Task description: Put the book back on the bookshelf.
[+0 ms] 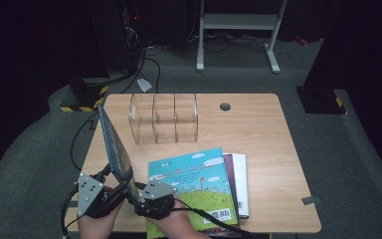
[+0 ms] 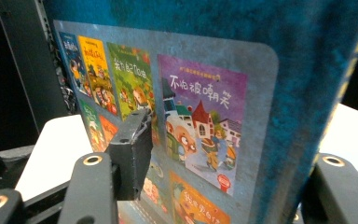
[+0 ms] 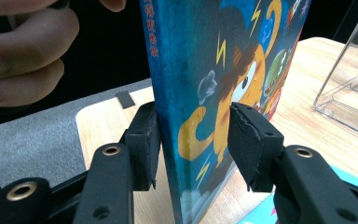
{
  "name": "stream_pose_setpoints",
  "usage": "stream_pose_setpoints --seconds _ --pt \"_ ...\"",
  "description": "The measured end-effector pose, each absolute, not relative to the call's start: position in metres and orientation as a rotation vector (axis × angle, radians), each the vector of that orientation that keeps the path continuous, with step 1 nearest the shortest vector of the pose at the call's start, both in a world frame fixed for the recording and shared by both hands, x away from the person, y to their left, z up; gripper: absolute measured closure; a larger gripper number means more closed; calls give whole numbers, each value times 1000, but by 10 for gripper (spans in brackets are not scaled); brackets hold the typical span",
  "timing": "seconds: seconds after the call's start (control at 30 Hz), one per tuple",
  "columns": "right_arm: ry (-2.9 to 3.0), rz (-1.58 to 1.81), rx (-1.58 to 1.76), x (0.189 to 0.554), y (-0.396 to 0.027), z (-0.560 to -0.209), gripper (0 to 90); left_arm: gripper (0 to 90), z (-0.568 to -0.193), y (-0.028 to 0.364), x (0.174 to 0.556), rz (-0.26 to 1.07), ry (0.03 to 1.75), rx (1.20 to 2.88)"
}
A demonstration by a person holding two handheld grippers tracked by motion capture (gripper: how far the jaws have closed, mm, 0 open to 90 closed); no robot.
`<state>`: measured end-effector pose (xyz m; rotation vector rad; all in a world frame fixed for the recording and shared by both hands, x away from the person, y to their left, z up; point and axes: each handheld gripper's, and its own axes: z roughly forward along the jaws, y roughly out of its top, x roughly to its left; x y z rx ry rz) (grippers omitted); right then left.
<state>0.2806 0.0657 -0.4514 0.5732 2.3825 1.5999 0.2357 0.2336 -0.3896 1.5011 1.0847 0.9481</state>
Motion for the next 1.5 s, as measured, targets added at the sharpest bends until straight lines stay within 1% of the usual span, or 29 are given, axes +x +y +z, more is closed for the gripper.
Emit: stream_pose_setpoints --seconds 0.33,0.63,0.77,1.0,1.17,1.33,1.5 --pt "2379 1604 562 273 57 -449 545 485 -388 243 235 964 1104 1502" --pt "2367 1581 620 277 42 -452 544 524 -387 250 236 980 1121 1502" --pt "2325 1552 664 283 24 -447 543 534 -387 256 236 988 1131 1492" --pt "2248 1516 740 298 -13 -435 541 596 -387 266 237 997 1149 1481" --pt "2181 1462 795 305 -46 -429 539 605 -386 273 238 1004 1164 1479" --pt "2107 1413 875 312 -81 -430 542 618 -386 278 238 1008 1169 1476" --pt "2062 1389 944 317 -106 -436 545 641 -386 280 239 1004 1167 1474"
